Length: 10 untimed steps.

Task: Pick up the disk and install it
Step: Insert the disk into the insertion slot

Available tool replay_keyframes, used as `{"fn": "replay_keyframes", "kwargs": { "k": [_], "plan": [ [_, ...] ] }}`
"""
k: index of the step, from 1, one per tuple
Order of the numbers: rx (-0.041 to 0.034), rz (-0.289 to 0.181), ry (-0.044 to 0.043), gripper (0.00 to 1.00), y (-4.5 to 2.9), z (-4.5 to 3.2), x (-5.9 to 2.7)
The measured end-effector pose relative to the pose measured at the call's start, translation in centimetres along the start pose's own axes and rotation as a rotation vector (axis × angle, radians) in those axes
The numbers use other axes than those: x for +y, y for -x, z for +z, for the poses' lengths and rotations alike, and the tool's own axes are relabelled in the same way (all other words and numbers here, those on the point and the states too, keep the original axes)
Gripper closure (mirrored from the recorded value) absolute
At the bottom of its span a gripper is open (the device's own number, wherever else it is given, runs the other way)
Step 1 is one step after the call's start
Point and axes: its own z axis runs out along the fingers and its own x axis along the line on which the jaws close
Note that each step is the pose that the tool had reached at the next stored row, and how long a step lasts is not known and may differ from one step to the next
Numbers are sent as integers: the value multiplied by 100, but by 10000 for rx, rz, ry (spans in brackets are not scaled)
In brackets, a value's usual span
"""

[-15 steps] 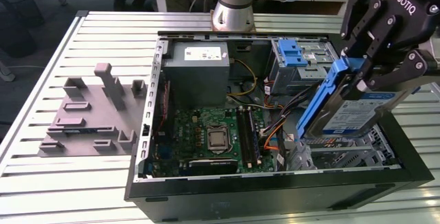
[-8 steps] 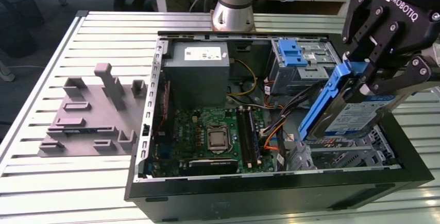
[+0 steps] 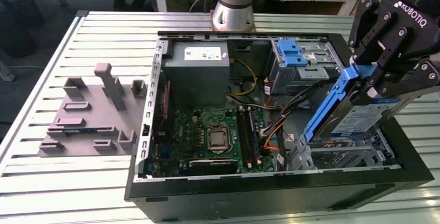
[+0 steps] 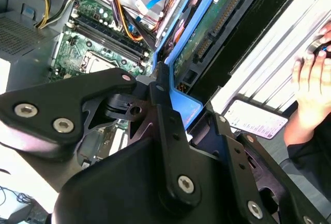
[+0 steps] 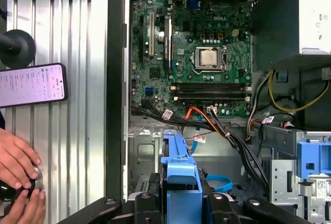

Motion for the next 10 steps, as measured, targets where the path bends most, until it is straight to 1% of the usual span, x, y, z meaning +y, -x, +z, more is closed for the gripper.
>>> {"fn": "replay_keyframes", "kwargs": {
  "k": [10],
  "plan": [
    [0,1,0,63,-27,93,-20]
  ]
}}
